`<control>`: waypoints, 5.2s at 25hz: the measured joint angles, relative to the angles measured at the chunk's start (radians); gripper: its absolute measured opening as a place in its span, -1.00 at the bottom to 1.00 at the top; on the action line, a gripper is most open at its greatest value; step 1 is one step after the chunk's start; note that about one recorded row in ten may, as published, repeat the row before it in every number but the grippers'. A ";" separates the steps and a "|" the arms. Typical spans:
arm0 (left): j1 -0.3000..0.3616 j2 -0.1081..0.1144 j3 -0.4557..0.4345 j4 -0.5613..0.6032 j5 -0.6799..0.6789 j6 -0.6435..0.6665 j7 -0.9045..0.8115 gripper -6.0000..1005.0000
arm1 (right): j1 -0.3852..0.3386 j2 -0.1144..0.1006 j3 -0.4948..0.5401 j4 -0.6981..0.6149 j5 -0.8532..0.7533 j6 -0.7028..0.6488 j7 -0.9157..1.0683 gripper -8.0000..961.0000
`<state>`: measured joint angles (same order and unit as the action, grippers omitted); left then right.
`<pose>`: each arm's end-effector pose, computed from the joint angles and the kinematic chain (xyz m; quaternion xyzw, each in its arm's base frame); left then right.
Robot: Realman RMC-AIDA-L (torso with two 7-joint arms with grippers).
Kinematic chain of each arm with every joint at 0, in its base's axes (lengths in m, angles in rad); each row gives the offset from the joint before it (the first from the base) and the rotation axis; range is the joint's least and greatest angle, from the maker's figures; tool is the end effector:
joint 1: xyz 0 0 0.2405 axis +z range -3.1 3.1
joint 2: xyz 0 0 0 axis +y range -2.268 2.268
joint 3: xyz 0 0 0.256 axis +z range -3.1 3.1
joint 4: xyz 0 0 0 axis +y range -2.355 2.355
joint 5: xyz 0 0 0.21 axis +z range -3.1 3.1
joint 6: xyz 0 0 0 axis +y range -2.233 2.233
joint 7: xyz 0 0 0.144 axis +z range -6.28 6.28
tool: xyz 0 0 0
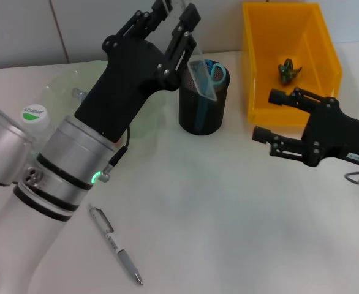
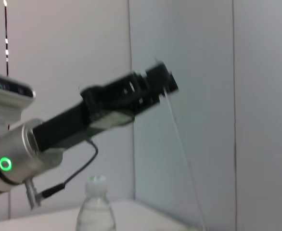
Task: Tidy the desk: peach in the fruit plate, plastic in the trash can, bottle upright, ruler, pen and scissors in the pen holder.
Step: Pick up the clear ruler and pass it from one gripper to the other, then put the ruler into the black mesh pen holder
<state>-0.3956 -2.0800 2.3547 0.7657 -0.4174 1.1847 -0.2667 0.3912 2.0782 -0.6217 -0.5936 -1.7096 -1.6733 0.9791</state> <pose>-0.1341 0.3054 -0.0696 -0.7495 -0.1175 -0.5547 0.3415 0.2788 0.2982 0.0258 -0.8949 0.0940 0.3580 0.2492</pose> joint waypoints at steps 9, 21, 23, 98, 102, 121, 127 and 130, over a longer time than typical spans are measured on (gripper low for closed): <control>-0.030 0.000 0.046 0.020 -0.119 -0.060 0.069 -0.18 | 0.082 0.003 0.007 0.250 0.152 0.028 -0.334 0.63; -0.054 0.000 0.047 0.046 -0.136 -0.158 0.111 -0.17 | 0.191 0.008 0.007 0.392 0.240 0.068 -0.501 0.63; -0.057 0.000 0.043 0.051 -0.138 -0.175 0.120 -0.17 | 0.197 0.008 0.007 0.401 0.249 0.070 -0.508 0.63; -0.062 0.000 0.086 0.044 -0.147 -0.161 0.153 -0.11 | 0.293 0.012 0.003 0.552 0.340 0.156 -0.634 -0.88; -0.064 0.000 0.084 0.043 -0.146 -0.161 0.153 -0.11 | 0.293 0.012 0.001 0.550 0.340 0.158 -0.633 -0.93; -0.065 0.000 0.098 0.047 -0.122 -0.120 0.148 0.40 | 0.281 0.011 0.012 0.547 0.342 0.157 -0.631 -0.96; -0.044 0.001 0.099 0.050 -0.072 -0.090 0.116 0.60 | 0.282 0.011 0.077 0.548 0.343 0.178 -0.631 -0.94; -0.027 0.007 0.088 0.045 -0.009 -0.088 0.036 0.61 | 0.289 0.011 0.111 0.550 0.344 0.205 -0.631 -0.92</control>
<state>-0.4225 -2.0734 2.4429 0.8111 -0.4269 1.0969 -0.2305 0.6804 2.0892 -0.5111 -0.0439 -1.3652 -1.4687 0.3482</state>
